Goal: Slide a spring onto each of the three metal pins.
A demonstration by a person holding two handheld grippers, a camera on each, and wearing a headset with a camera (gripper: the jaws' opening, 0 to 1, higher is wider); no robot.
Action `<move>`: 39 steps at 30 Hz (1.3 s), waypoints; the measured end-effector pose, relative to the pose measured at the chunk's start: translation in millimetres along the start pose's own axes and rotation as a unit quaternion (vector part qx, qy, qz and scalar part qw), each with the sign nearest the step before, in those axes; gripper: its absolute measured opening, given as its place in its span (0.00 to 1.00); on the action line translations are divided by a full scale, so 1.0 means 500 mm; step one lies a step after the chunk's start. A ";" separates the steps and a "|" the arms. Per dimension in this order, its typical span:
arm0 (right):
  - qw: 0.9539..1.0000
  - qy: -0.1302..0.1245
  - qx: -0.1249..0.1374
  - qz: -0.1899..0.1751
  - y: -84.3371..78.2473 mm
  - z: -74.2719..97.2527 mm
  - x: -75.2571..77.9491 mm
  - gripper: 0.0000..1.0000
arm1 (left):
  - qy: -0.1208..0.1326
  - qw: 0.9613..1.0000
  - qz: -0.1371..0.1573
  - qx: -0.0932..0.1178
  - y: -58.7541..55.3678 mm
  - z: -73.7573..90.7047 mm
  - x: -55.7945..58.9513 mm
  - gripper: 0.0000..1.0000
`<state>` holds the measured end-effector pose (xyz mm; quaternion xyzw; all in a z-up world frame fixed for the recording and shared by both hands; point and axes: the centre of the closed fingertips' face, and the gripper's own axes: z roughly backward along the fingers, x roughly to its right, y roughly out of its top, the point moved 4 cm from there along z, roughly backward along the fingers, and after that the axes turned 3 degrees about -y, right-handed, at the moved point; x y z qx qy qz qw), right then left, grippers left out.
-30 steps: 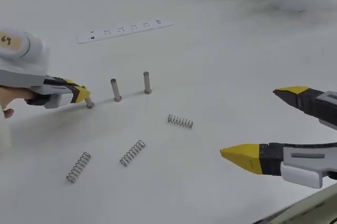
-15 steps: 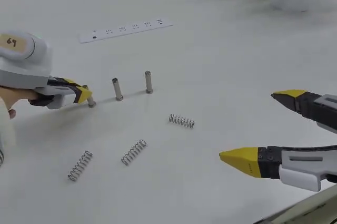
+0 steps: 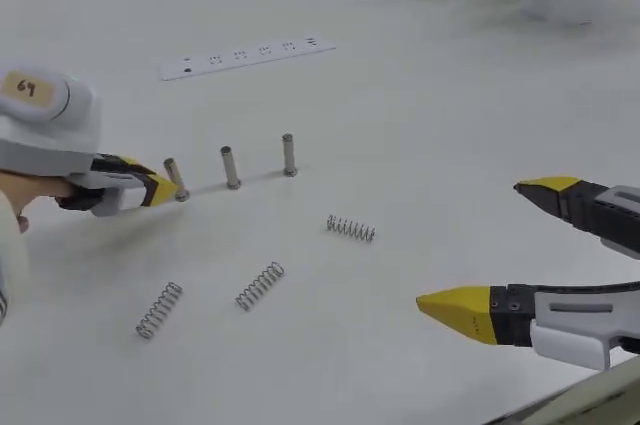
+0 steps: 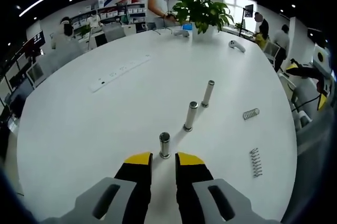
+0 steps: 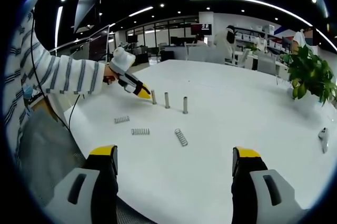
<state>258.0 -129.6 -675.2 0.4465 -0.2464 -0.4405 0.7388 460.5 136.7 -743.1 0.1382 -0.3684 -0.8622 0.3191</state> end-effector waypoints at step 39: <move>1.000 0.013 -0.004 -0.004 -0.009 -0.007 0.001 0.87 | -0.025 1.000 -0.004 -0.018 -0.071 0.084 0.129 0.17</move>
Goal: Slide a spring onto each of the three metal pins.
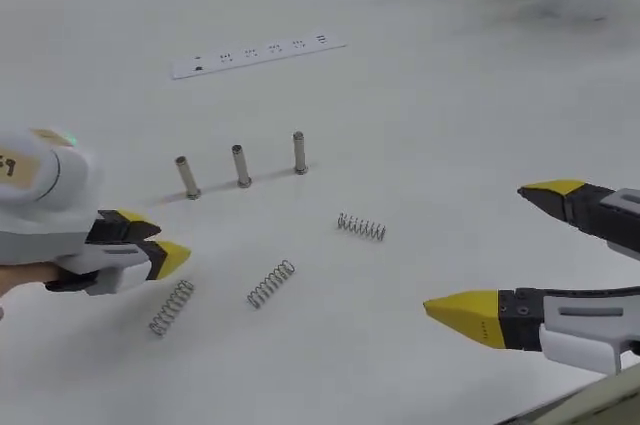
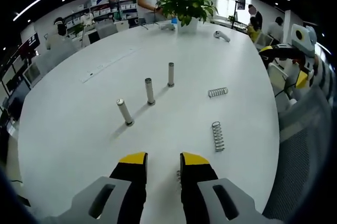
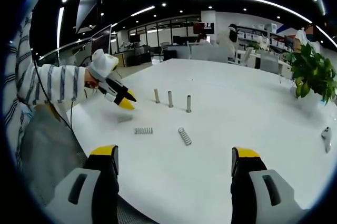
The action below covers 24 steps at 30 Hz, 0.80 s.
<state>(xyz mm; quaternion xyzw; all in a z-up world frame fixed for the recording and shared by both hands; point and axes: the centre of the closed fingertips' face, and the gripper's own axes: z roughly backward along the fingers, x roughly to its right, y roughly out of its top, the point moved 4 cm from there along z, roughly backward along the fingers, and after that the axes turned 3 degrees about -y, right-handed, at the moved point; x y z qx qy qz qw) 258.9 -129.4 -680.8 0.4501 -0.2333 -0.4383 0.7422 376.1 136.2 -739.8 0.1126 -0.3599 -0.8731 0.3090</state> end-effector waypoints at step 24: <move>1.000 0.006 -0.009 0.003 -0.003 -0.005 -0.010 0.86 | -0.001 0.999 -0.003 -0.046 -0.087 0.019 0.043 0.13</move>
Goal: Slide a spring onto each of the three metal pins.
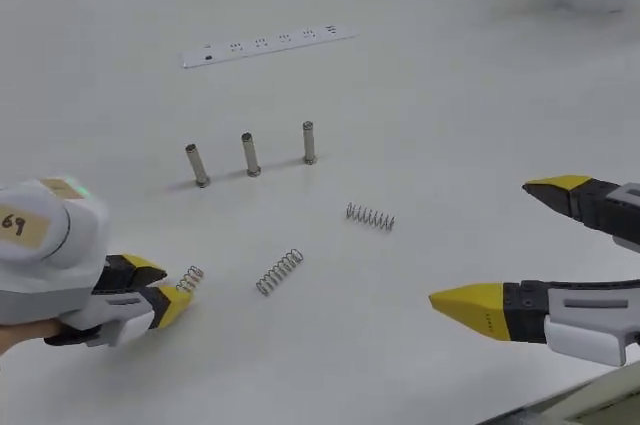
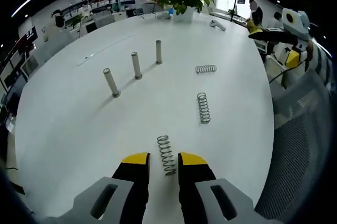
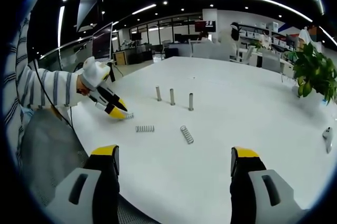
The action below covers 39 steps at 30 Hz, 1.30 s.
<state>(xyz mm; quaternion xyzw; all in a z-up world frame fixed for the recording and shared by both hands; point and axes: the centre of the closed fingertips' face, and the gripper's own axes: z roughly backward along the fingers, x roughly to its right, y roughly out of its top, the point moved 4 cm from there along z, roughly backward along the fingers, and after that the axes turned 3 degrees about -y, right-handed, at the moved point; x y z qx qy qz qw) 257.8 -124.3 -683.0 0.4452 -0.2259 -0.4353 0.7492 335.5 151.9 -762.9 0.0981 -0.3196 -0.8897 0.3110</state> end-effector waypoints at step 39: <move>1.000 0.003 -0.016 0.002 -0.005 0.002 -0.005 0.83 | 0.002 0.999 0.037 0.011 -0.027 -0.005 0.001 0.02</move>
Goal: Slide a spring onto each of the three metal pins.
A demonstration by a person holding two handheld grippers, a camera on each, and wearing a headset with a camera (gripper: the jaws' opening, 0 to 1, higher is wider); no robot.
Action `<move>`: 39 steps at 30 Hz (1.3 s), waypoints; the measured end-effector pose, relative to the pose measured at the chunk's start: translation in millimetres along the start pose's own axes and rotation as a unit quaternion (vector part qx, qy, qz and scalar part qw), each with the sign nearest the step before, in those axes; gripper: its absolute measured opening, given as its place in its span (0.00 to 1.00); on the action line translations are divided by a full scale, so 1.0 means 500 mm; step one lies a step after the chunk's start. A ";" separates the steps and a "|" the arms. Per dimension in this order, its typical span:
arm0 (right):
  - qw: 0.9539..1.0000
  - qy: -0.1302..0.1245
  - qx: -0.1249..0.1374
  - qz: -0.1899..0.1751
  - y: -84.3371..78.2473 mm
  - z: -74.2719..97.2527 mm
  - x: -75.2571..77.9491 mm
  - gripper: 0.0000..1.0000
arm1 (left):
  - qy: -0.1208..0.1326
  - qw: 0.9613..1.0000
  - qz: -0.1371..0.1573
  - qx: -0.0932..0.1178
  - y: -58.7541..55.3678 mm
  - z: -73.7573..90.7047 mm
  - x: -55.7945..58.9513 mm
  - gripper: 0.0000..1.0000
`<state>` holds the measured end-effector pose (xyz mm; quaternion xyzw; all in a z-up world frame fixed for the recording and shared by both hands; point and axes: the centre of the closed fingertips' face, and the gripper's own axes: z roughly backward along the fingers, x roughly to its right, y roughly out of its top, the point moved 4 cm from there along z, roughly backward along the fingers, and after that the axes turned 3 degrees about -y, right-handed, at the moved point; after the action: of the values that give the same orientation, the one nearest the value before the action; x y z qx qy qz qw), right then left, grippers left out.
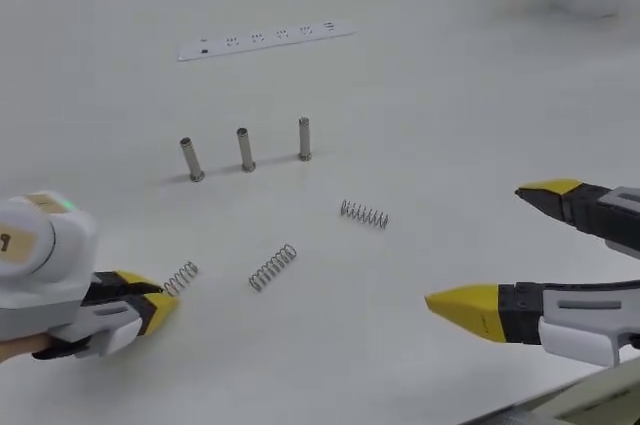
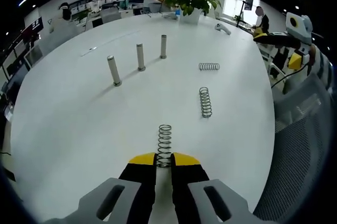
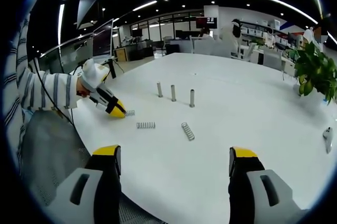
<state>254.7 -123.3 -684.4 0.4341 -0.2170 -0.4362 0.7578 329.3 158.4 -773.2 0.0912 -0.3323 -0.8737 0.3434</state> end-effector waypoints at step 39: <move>0.999 0.044 0.012 0.001 0.017 -0.052 0.017 0.81 | 0.002 1.000 0.006 0.009 0.003 0.033 -0.016 0.02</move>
<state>281.6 -116.4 -691.2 0.4620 -0.1895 -0.4132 0.7615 329.4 171.6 -760.2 0.0942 -0.3402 -0.8682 0.3487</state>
